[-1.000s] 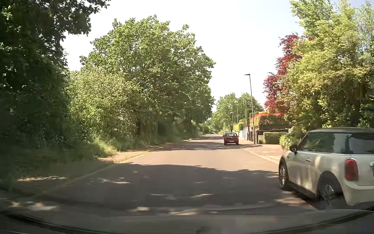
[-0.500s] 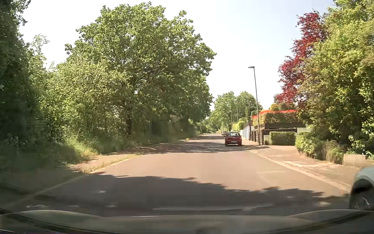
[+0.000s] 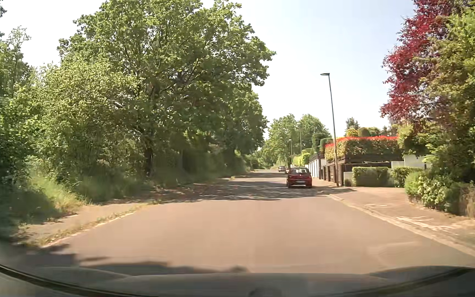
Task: Follow the waypoints while adhering to traffic rules and regulations
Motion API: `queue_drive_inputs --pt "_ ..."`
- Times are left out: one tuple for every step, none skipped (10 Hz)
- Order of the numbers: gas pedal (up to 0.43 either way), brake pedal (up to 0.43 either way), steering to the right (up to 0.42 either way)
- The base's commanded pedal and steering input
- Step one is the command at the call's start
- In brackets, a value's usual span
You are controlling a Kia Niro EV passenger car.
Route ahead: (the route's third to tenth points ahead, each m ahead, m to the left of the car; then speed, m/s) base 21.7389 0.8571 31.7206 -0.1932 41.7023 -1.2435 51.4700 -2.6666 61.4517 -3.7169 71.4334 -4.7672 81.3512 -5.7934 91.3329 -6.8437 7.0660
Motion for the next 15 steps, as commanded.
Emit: queue_drive_inputs --pt "0.157 0.0 0.016" --pt "0.157 0.0 0.016" --pt "0.157 0.0 0.014" --pt "0.157 0.0 0.011" --pt "0.169 0.0 0.01" --pt "0.177 0.0 0.01" --pt "0.189 0.0 0.01" --pt "0.189 0.0 0.008" --pt "0.189 0.0 0.006" --pt "0.189 0.0 0.007" --pt "0.189 0.0 0.007" --pt "0.189 0.0 0.007" --pt "0.189 0.0 0.007" --pt "0.189 0.0 0.006" --pt "0.189 0.0 0.006"
